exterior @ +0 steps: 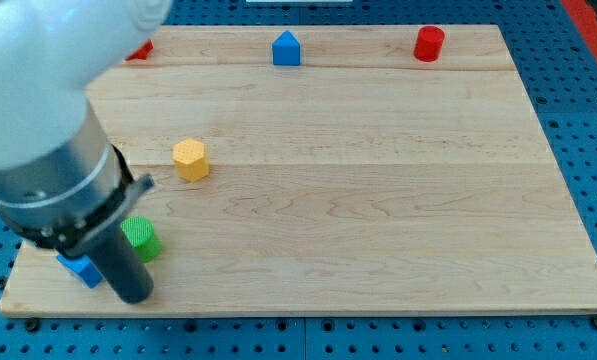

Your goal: Keep green circle in between red star and green star

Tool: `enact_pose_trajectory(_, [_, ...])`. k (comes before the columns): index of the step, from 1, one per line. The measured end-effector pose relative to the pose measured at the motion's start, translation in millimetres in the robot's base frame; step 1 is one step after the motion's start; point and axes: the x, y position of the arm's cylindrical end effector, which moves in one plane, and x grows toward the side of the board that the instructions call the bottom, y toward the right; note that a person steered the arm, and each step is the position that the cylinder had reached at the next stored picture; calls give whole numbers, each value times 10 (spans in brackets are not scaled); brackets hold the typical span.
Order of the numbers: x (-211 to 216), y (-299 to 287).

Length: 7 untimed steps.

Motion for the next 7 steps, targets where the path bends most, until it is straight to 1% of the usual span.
enact_pose_trajectory(1, [-578, 10])
enact_pose_trajectory(3, [-1317, -57])
enact_pose_trajectory(4, [-1582, -99])
enact_pose_trajectory(6, [-1869, -78])
enact_pose_trajectory(7, [-1920, -319])
